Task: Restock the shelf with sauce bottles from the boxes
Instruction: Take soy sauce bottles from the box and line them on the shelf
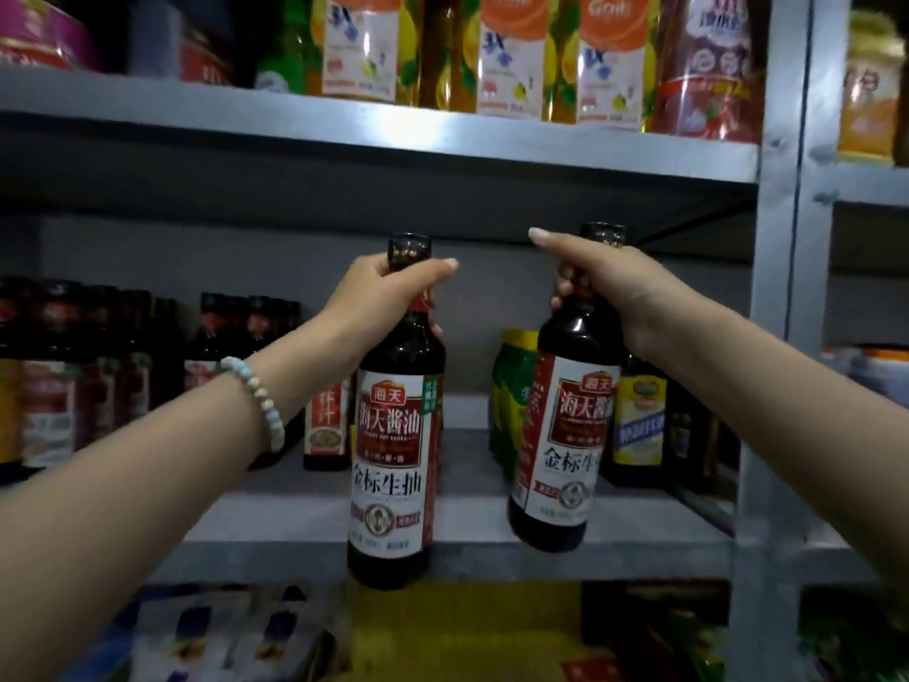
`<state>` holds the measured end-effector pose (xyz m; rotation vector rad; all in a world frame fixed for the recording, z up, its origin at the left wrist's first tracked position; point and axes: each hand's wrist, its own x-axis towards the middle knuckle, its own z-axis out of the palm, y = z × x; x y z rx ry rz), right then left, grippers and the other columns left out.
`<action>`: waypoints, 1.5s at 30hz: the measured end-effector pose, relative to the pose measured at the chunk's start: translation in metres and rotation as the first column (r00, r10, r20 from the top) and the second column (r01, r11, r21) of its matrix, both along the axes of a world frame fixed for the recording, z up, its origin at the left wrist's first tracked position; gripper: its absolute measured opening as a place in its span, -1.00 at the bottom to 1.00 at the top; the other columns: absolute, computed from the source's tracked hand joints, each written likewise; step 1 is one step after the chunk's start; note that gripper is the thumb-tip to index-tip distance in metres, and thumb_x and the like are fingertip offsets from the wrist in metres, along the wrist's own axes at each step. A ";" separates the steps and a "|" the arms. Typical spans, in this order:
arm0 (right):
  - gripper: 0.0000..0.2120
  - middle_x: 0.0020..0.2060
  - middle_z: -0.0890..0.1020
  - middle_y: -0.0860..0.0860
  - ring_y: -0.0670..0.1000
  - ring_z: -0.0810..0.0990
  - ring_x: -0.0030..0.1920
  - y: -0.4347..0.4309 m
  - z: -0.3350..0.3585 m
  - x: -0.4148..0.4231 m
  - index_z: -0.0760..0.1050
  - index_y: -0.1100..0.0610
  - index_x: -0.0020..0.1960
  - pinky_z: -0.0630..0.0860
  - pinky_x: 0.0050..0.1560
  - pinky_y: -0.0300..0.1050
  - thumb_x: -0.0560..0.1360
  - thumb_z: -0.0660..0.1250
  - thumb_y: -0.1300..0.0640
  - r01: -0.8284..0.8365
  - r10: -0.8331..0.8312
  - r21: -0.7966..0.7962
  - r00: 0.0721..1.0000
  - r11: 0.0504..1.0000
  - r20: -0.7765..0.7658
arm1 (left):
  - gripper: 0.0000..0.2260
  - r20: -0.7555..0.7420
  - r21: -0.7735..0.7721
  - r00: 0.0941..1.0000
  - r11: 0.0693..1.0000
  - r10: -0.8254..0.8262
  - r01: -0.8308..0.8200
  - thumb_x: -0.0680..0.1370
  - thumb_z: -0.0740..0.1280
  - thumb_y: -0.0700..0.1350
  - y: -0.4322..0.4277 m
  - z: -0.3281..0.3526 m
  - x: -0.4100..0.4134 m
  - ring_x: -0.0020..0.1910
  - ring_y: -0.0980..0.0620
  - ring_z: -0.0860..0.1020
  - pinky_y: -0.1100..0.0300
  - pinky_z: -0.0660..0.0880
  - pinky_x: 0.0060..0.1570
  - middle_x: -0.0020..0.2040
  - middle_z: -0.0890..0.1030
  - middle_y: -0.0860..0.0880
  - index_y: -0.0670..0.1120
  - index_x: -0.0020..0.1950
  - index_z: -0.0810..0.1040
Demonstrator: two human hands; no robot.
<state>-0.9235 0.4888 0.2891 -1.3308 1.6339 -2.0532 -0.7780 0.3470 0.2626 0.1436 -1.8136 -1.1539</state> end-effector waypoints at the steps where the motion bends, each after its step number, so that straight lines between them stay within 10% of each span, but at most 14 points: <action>1: -0.62 -0.55 0.47 -0.01 -0.04 0.50 -0.49 -0.011 0.003 0.002 0.38 0.07 -0.43 0.50 -0.37 -0.24 0.35 0.50 -0.06 0.005 -0.005 0.001 1.000 1.000 0.003 | -0.74 -0.005 -0.011 1.000 1.000 0.007 -0.007 0.46 0.42 0.00 -0.010 0.005 0.000 -0.42 -0.02 0.60 0.15 0.56 -0.25 -0.40 0.53 -0.05 -0.11 -0.32 0.47; 35: -0.73 -0.42 0.56 0.02 -0.03 0.55 -0.39 -0.165 -0.048 -0.004 0.47 0.10 -0.27 0.48 -0.35 -0.24 0.40 0.46 -0.06 0.068 -0.077 0.148 0.996 0.987 0.055 | -0.85 0.066 0.026 0.979 0.980 0.193 -0.195 0.47 0.38 0.10 -0.143 -0.039 -0.033 -0.17 0.04 0.62 0.13 0.54 -0.06 -0.16 0.66 0.00 0.03 -0.15 0.58; 45: -0.67 -0.29 0.64 0.07 0.05 0.63 -0.26 -0.169 -0.059 -0.008 0.55 0.17 -0.18 0.57 0.00 -0.02 0.36 0.48 -0.10 0.108 -0.103 0.166 0.994 0.980 -0.038 | -0.77 0.042 0.027 0.989 0.989 0.143 -0.144 0.46 0.37 0.14 -0.137 -0.051 -0.021 -0.12 -0.01 0.64 0.08 0.54 -0.01 -0.18 0.66 0.00 -0.01 -0.13 0.56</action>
